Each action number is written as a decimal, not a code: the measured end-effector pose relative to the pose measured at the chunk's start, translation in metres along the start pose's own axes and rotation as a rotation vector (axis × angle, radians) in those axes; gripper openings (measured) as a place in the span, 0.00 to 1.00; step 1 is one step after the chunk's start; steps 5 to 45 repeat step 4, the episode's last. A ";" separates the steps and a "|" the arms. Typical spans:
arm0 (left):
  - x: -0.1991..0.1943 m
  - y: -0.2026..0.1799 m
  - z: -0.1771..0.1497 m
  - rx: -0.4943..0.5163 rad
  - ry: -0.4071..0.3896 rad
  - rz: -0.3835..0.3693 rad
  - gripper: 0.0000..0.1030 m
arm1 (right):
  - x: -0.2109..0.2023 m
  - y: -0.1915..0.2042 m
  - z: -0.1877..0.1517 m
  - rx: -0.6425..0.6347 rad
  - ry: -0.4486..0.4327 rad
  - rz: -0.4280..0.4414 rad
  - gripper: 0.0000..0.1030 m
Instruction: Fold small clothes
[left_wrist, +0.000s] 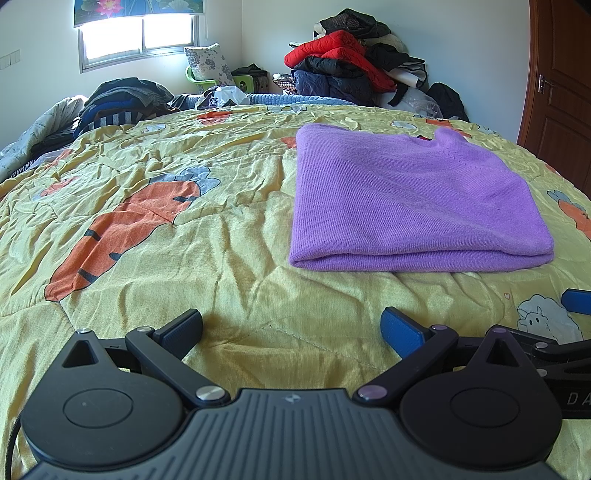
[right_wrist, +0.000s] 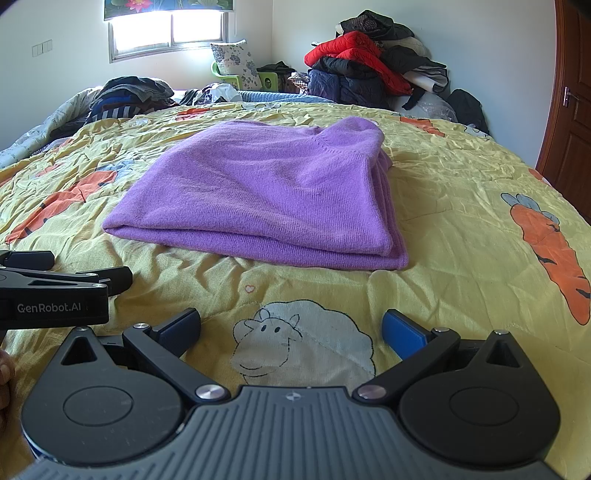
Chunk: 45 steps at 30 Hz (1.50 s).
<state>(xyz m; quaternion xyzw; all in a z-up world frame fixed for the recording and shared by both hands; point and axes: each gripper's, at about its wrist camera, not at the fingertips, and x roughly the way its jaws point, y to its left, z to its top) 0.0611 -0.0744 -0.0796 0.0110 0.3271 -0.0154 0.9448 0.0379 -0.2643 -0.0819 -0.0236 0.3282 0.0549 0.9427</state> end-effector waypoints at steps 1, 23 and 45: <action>0.000 0.000 0.000 0.000 0.000 0.000 1.00 | 0.000 0.000 0.000 0.000 0.000 0.000 1.00; -0.001 0.001 0.001 0.014 0.004 -0.016 1.00 | 0.000 0.000 0.000 0.000 0.000 0.000 1.00; -0.001 0.001 0.001 0.014 0.004 -0.016 1.00 | 0.000 0.000 0.000 0.000 0.000 0.000 1.00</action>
